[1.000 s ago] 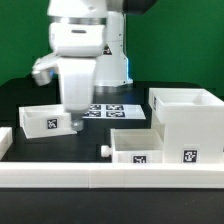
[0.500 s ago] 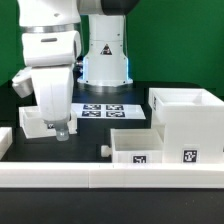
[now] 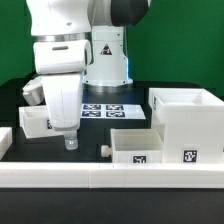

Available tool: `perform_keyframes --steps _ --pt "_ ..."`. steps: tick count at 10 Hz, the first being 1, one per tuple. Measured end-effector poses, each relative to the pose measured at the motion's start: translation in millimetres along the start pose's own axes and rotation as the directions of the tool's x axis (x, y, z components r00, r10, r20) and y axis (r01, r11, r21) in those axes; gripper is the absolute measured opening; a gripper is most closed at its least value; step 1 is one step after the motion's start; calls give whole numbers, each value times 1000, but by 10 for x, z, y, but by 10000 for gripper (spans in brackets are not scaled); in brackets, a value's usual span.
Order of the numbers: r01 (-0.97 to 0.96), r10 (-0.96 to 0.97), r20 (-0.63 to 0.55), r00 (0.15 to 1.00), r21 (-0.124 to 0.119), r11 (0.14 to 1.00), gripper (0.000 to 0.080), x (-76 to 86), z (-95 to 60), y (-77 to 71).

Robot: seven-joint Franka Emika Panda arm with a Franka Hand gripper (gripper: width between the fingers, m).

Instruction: Assemble drawer

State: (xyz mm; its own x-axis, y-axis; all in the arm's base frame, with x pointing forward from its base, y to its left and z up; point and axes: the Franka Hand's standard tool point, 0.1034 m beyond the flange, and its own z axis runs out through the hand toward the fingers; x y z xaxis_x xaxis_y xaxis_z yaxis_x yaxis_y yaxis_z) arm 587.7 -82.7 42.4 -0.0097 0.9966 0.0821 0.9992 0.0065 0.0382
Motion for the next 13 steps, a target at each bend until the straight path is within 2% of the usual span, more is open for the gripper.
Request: perform_keyframes --steps 1,3,4,7,9,10,11,13 --pt "-3 3 5 1000 -31 1000 649 26 8 27" --pt "-8 8 2 1000 -33 999 649 95 41 22" --pt "-12 12 7 1000 -57 998 649 64 40 35" --pt "-19 20 6 1000 -51 999 649 75 55 22" --pt "-29 29 0 1000 -48 998 649 255 91 125" --pt "-24 24 -2 1000 -49 998 649 295 96 160" --pt "-29 29 -4 1000 -47 998 649 338 110 160" --pt "-11 11 -7 1000 -39 999 649 522 184 173"
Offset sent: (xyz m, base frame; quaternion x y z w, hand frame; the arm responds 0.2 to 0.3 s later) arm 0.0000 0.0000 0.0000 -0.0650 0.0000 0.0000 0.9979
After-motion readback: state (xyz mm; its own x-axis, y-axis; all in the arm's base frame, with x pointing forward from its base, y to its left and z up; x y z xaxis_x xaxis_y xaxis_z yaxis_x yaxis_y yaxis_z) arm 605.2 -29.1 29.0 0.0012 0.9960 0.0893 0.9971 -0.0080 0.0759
